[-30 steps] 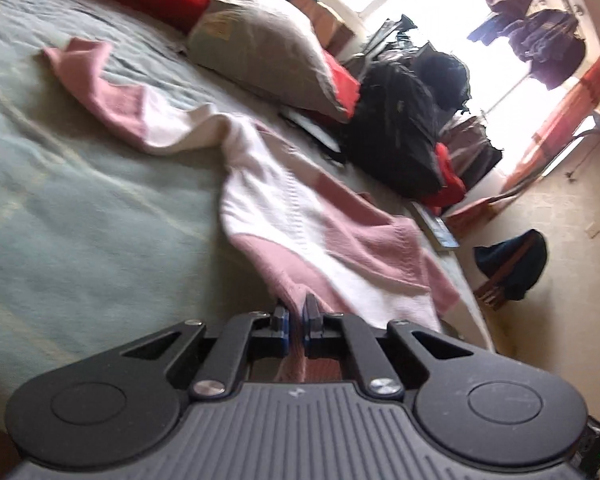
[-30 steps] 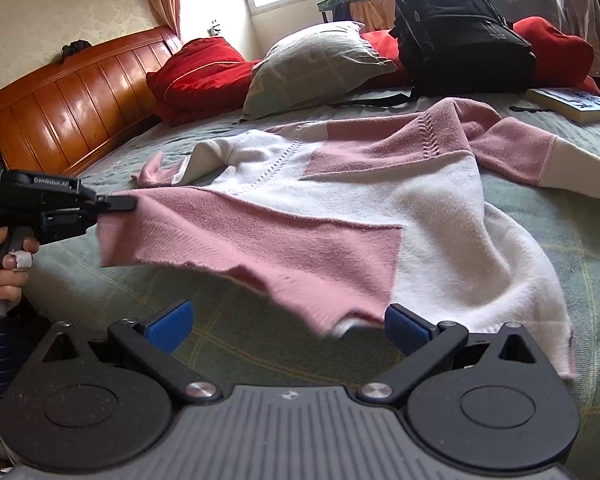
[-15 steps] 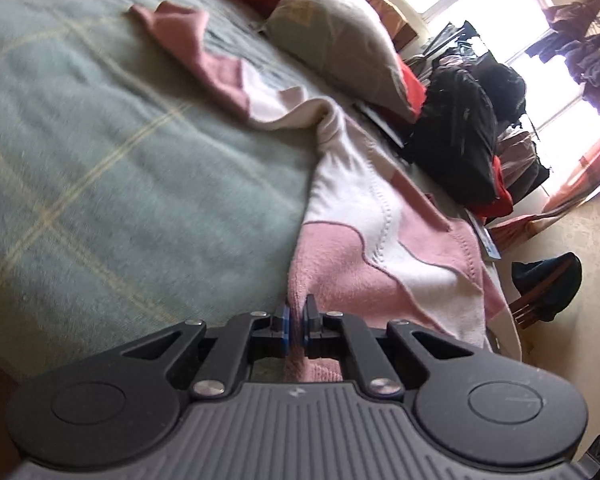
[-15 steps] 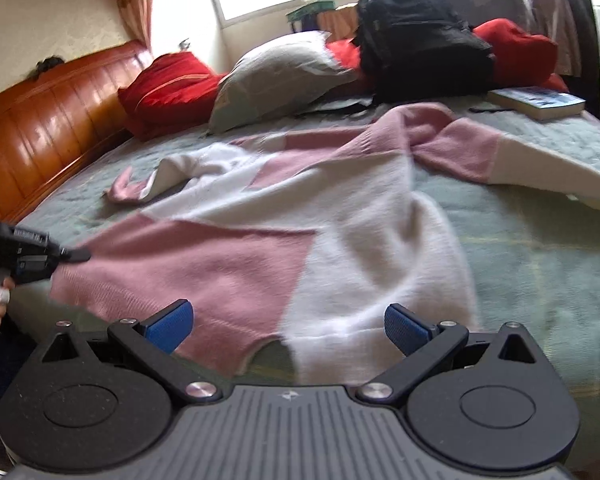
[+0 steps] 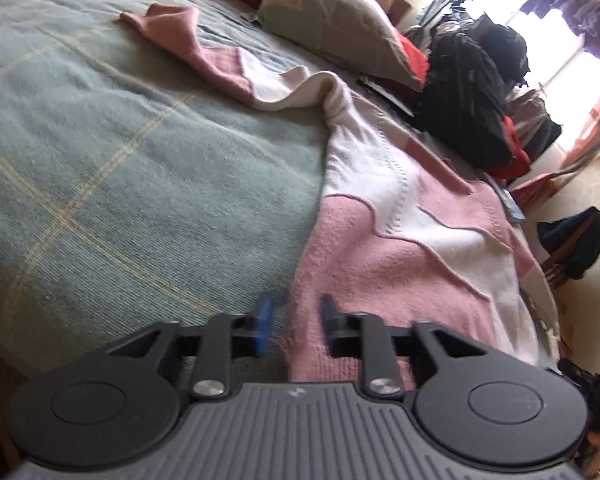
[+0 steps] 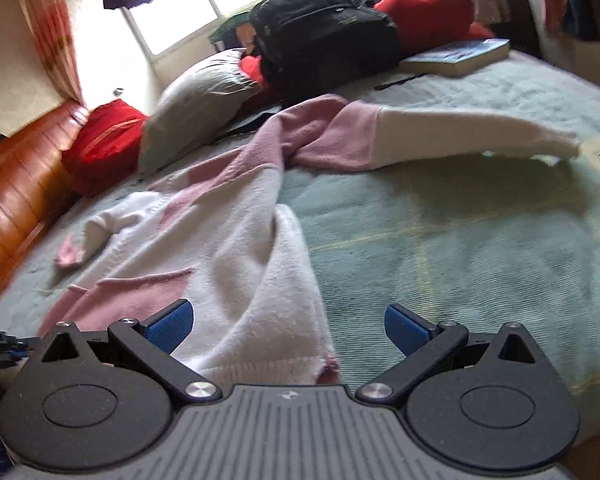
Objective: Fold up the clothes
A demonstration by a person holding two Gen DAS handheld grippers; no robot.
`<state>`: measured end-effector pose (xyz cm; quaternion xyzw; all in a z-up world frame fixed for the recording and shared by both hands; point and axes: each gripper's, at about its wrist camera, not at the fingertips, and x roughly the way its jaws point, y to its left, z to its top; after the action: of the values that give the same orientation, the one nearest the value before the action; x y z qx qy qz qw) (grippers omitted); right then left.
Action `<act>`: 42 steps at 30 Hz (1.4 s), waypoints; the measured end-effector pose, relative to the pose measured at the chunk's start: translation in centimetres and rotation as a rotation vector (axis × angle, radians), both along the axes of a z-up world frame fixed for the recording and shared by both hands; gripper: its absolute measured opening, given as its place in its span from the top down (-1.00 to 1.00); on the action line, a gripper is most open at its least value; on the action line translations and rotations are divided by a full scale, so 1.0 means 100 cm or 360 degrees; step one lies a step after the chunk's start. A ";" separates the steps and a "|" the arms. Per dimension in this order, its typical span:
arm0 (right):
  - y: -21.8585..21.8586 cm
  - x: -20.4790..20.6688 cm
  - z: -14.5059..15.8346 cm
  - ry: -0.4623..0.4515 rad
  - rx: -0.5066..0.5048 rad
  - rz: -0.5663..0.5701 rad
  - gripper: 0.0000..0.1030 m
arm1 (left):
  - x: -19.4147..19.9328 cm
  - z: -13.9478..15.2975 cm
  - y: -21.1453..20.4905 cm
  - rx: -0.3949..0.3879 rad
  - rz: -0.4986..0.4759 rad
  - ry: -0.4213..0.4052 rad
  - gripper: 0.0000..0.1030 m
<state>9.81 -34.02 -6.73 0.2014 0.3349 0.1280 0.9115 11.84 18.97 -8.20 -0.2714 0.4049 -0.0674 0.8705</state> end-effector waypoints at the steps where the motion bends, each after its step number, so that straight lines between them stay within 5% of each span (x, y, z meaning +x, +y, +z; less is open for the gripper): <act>1: -0.003 0.003 -0.005 0.0000 0.0063 0.0031 -1.00 | 0.002 -0.001 0.000 -0.0015 -0.0008 -0.0003 0.11; 8: -0.028 0.037 -0.038 0.0089 0.0552 0.0210 -1.00 | 0.012 -0.011 0.001 -0.0118 -0.0066 -0.0023 0.07; 17: -0.024 0.071 -0.045 0.0254 0.0785 0.0555 -1.00 | 0.021 -0.027 0.005 -0.0472 -0.0263 0.0028 -0.06; 19: -0.023 0.064 -0.046 0.0266 0.0772 0.0612 -0.96 | 0.013 -0.034 0.012 -0.0531 -0.0263 0.0044 0.05; 23: -0.031 0.071 -0.058 0.0310 0.0828 0.0515 -0.32 | 0.018 -0.049 0.022 -0.0620 -0.0170 0.0114 0.63; 25: -0.034 0.075 -0.062 0.0331 0.0860 0.0453 -0.03 | 0.023 -0.050 0.018 -0.0591 -0.0155 0.0136 0.83; 30: -0.026 0.064 -0.048 0.0315 0.0782 0.0367 0.68 | 0.018 -0.023 0.004 -0.0373 -0.0180 0.0080 0.92; 39: -0.012 0.039 0.006 0.0154 0.0662 0.0338 0.73 | -0.007 0.045 0.002 -0.0330 -0.0261 -0.0210 0.93; 42: -0.011 0.028 0.020 0.0130 0.0663 0.0334 0.73 | -0.012 0.038 0.003 -0.0301 -0.0242 -0.0167 0.93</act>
<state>12.61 -35.13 -4.74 0.3542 0.3570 0.2802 0.8177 10.66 19.28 -4.39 -0.3168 0.3701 -0.1853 0.8534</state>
